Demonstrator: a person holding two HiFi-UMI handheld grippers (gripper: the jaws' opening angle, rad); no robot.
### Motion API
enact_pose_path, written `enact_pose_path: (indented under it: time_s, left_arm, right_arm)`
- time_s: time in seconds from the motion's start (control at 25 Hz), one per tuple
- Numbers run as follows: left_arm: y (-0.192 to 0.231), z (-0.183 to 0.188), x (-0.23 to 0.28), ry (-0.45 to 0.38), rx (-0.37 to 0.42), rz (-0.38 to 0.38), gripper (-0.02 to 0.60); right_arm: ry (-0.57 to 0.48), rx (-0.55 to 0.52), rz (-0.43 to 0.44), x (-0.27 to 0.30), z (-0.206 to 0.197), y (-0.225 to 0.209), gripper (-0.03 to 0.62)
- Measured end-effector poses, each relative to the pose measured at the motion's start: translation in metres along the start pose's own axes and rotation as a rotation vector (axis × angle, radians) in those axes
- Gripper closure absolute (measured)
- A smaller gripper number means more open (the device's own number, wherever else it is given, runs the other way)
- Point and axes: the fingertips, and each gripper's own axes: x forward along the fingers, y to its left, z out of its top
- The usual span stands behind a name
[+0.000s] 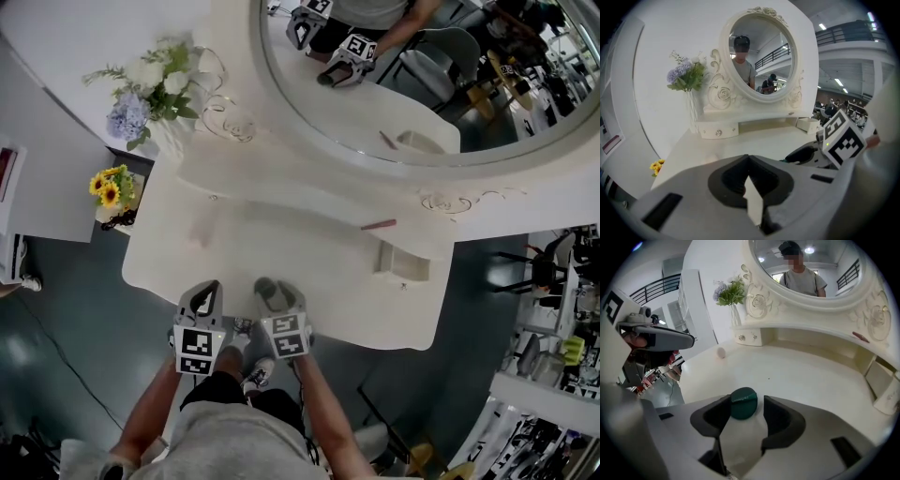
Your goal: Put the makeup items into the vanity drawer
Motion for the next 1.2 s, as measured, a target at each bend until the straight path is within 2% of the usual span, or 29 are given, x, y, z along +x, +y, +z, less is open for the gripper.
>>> enact_pose_path:
  time_s: [0.08,0.12,0.28,0.32,0.52,0.84,1.2]
  left_arm:
    - [0.001,0.003,0.002,-0.004,-0.012,-0.007,0.581]
    - [0.002,0.006,0.003,-0.009,-0.016,-0.011,0.581]
    - [0.004,0.015,0.006,-0.021,-0.021,-0.02,0.581]
    - [0.005,0.016,0.005,-0.022,-0.02,-0.021,0.581]
    - [0.009,0.028,0.007,-0.039,0.011,-0.029,0.581]
    - [-0.005,0.075,0.008,-0.119,0.072,-0.094,0.581]
    - [-0.085,0.142,0.012,-0.236,0.205,-0.271,0.581]
  right_arm:
    - [0.005,-0.003,0.013,0.0,0.0,0.001,0.387]
    - [0.005,-0.002,0.016,0.0,0.0,0.001,0.426]
    - [-0.005,-0.009,-0.018,-0.003,0.003,-0.004,0.495]
    - [-0.008,-0.01,-0.028,-0.004,0.003,-0.005,0.554]
    - [-0.041,-0.021,-0.056,-0.013,0.015,-0.009,0.559]
    - [-0.223,0.022,-0.16,-0.069,0.057,-0.027,0.56]
    - [-0.374,0.08,-0.388,-0.173,0.065,-0.082,0.56]
